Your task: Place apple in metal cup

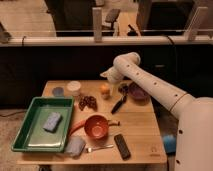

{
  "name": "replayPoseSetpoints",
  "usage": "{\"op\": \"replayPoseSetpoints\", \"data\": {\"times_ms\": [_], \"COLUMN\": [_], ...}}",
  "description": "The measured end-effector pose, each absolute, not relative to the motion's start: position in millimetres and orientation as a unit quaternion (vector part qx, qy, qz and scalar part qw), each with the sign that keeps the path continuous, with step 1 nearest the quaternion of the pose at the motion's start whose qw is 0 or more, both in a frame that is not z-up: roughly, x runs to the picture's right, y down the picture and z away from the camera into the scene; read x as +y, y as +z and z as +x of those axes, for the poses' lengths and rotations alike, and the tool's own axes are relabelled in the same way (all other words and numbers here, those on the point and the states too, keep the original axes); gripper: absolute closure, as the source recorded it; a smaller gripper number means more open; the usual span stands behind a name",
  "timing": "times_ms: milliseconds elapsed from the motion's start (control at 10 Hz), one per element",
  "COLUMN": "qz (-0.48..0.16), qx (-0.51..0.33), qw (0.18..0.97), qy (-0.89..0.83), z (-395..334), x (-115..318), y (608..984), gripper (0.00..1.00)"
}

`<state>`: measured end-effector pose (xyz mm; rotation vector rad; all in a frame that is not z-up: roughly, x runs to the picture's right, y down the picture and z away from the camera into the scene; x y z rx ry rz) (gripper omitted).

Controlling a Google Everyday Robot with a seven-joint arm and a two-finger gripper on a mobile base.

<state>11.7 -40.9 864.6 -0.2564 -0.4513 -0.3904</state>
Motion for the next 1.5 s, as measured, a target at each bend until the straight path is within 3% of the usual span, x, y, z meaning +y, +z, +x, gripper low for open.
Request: {"op": "replayPoseSetpoints", "data": {"times_ms": [1500], "qz": [-0.131], "qx": [-0.225], "qw": [0.947], "qy": [-0.188], "z": [13.0], "x": [-41.1], "y": [863.1], "gripper": [0.2]}}
